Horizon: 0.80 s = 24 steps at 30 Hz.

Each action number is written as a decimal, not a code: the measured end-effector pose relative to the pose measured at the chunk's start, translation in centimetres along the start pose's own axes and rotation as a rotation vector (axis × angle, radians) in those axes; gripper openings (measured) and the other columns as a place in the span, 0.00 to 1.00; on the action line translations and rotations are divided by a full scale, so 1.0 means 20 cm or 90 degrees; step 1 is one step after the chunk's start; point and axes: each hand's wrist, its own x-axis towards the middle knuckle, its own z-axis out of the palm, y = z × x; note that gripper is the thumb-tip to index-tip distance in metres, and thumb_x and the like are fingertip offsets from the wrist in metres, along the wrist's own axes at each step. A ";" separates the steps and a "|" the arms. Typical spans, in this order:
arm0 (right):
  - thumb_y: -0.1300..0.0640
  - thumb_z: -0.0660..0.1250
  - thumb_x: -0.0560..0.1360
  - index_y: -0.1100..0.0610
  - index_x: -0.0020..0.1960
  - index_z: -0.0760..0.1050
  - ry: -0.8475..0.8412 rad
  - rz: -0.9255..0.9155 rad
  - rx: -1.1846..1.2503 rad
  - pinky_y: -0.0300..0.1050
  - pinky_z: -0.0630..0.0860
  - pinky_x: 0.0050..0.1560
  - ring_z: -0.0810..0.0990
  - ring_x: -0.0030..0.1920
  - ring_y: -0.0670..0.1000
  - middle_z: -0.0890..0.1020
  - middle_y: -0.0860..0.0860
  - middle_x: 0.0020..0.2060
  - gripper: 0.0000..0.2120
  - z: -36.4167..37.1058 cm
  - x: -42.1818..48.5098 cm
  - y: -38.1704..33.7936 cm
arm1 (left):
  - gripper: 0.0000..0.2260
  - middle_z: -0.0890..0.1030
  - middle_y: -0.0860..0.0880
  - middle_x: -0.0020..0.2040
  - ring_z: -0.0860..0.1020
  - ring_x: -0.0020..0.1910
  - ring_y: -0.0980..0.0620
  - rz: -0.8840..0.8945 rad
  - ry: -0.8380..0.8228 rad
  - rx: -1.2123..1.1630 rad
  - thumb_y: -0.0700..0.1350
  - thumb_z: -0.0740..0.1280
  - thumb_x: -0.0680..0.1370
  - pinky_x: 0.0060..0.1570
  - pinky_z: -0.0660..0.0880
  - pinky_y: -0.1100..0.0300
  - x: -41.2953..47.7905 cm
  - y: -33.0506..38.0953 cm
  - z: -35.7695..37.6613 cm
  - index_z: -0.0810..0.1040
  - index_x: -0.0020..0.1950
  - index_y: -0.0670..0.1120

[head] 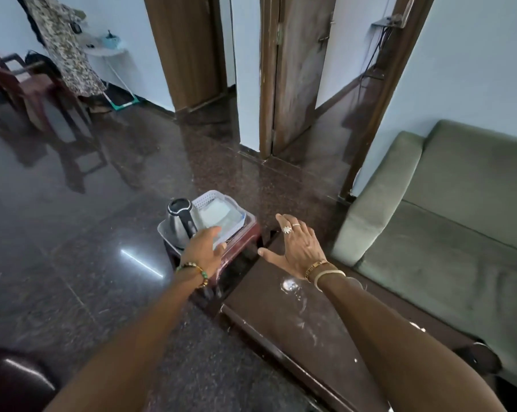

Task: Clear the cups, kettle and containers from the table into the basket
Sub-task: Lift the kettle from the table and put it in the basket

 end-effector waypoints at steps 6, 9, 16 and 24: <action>0.22 0.51 0.68 0.54 0.76 0.58 0.027 -0.041 0.023 0.55 0.67 0.68 0.68 0.69 0.56 0.68 0.53 0.71 0.47 -0.03 0.07 -0.40 | 0.13 0.79 0.49 0.52 0.78 0.51 0.47 -0.009 0.070 -0.004 0.49 0.67 0.75 0.49 0.73 0.57 -0.08 -0.29 -0.33 0.76 0.59 0.50; 0.25 0.54 0.70 0.55 0.76 0.57 0.045 -0.067 0.027 0.55 0.66 0.68 0.67 0.70 0.56 0.67 0.54 0.72 0.46 -0.05 0.16 -0.59 | 0.16 0.80 0.44 0.56 0.78 0.56 0.44 -0.038 0.089 -0.023 0.48 0.68 0.75 0.56 0.74 0.52 -0.09 -0.43 -0.45 0.76 0.62 0.45; 0.28 0.59 0.68 0.57 0.76 0.58 -0.020 -0.100 0.041 0.56 0.66 0.68 0.67 0.69 0.57 0.67 0.55 0.71 0.46 0.13 0.34 -0.87 | 0.19 0.80 0.45 0.59 0.78 0.58 0.45 -0.147 0.076 -0.052 0.50 0.67 0.77 0.60 0.74 0.49 -0.06 -0.78 -0.48 0.74 0.65 0.45; 0.32 0.65 0.69 0.57 0.75 0.58 -0.135 -0.128 0.063 0.54 0.68 0.67 0.69 0.66 0.58 0.69 0.55 0.68 0.44 0.55 0.57 -0.91 | 0.20 0.80 0.46 0.60 0.79 0.58 0.46 -0.245 0.019 -0.064 0.49 0.69 0.76 0.61 0.74 0.52 0.07 -1.04 -0.33 0.74 0.67 0.45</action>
